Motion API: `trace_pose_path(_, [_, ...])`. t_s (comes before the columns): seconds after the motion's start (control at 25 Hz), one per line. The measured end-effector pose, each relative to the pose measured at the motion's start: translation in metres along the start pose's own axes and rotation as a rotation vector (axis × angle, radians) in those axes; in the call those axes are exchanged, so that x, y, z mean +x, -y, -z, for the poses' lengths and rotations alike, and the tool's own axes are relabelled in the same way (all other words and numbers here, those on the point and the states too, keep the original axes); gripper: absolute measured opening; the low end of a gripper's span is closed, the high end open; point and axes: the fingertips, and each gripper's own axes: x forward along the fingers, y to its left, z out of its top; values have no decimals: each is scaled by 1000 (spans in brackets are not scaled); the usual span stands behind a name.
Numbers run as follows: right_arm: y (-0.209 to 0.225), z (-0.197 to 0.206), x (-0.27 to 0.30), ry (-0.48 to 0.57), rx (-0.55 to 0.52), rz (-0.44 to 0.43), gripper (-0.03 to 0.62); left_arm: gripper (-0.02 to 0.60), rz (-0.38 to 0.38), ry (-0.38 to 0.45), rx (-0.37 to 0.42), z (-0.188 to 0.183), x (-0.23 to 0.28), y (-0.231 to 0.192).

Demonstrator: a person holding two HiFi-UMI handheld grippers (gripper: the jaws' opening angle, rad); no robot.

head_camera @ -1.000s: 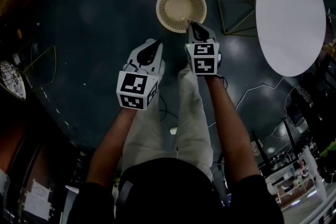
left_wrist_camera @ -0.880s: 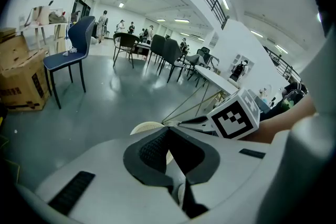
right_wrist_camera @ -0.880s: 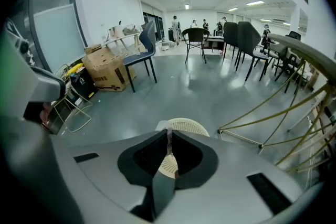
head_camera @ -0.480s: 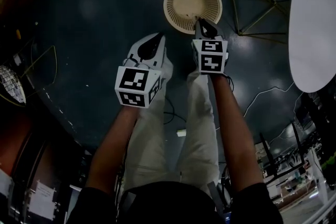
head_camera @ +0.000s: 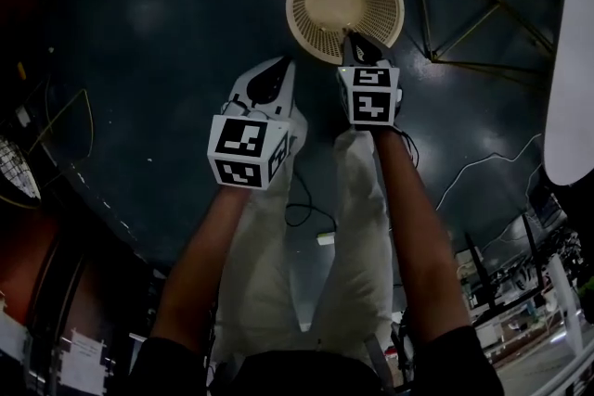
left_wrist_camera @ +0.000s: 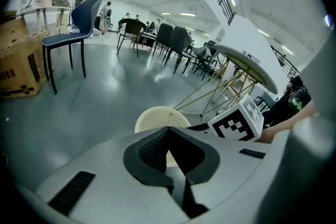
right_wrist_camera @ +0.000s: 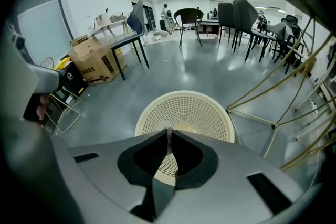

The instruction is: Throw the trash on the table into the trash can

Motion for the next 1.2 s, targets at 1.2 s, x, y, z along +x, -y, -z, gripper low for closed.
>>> trace_pose_path(1.2, [13,-5,26,-29,11,3,112,14,-11,-9,-64,-12,35,-22])
